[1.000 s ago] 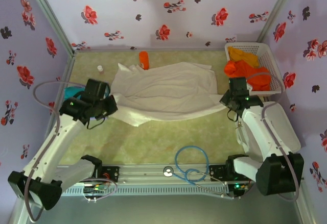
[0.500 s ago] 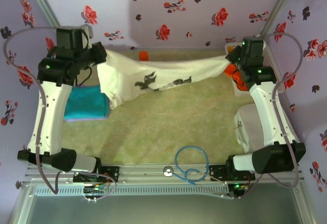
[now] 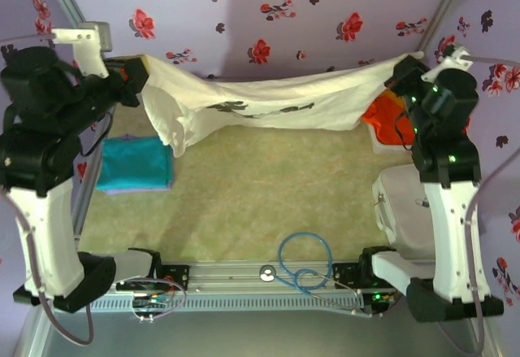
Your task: Fold and stack the t-shirts
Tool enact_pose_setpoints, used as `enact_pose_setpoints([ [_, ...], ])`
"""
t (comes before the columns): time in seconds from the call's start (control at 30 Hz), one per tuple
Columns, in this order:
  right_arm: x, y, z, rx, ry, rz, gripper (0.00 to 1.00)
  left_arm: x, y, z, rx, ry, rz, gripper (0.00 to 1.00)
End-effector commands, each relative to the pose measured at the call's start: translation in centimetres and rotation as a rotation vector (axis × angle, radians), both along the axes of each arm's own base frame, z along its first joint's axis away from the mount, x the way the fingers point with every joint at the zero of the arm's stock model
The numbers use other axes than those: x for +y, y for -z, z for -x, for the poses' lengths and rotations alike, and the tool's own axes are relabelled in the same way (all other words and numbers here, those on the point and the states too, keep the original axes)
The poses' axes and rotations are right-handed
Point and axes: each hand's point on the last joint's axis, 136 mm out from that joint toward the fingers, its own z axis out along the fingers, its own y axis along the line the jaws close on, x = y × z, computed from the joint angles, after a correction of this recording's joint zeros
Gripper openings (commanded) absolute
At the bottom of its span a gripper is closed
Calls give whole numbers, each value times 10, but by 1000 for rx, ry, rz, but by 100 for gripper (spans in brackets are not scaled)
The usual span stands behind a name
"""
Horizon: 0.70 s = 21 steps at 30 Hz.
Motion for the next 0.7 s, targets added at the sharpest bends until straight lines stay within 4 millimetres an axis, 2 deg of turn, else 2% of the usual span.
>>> enact_pose_setpoints([
  [0.0, 1, -32, 31, -119, -24, 41, 0, 0, -37, 52, -135, 75, 43, 0],
  [0.23, 1, -60, 92, -258, -53, 56, 0, 16, -78, 116, -328, 64, 82, 0],
  [0.4, -14, -66, 122, -329, 25, 35, 0, 25, -95, 136, -430, 37, 113, 0],
  [0.47, -22, -66, 128, -338, 65, 18, 0, 26, -100, 135, -456, 31, 120, 0],
  [0.53, -30, -61, 126, -318, 107, -14, 0, 29, -100, 125, -465, -6, 112, 0],
  [0.67, -31, -27, 90, -158, 127, -42, 0, 37, -78, 80, -392, -112, 90, 0],
])
